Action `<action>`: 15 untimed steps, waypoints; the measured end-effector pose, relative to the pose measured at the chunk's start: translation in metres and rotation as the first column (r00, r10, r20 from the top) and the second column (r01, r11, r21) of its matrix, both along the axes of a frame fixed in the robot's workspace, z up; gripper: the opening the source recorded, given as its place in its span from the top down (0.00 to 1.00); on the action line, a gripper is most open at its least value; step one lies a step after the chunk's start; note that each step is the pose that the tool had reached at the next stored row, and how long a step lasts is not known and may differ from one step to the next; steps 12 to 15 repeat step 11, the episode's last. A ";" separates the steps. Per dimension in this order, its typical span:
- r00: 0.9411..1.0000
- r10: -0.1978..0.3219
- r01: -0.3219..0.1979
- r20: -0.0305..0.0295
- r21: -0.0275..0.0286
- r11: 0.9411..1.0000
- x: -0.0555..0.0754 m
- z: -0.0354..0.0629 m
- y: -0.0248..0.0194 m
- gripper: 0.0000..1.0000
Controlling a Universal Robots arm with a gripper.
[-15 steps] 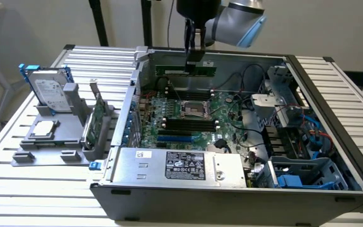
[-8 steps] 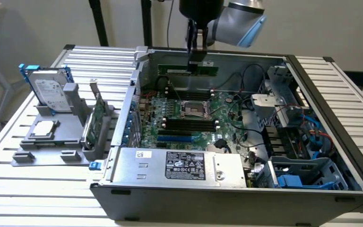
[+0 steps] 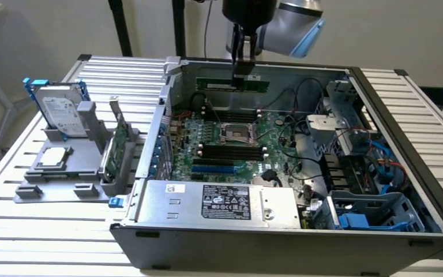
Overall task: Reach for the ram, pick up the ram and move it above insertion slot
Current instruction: 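Pick up the ram and move it above insertion slot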
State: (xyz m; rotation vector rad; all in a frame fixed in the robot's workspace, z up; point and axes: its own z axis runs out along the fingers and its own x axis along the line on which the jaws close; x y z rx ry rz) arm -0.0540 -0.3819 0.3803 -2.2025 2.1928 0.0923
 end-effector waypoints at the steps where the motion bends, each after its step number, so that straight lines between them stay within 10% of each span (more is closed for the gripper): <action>1: 1.000 -0.001 0.001 0.000 0.002 1.000 0.001 0.0000 0.0003 0.87; 15: 1.000 -0.001 0.001 -0.001 0.003 1.000 0.002 0.0001 0.0003 0.87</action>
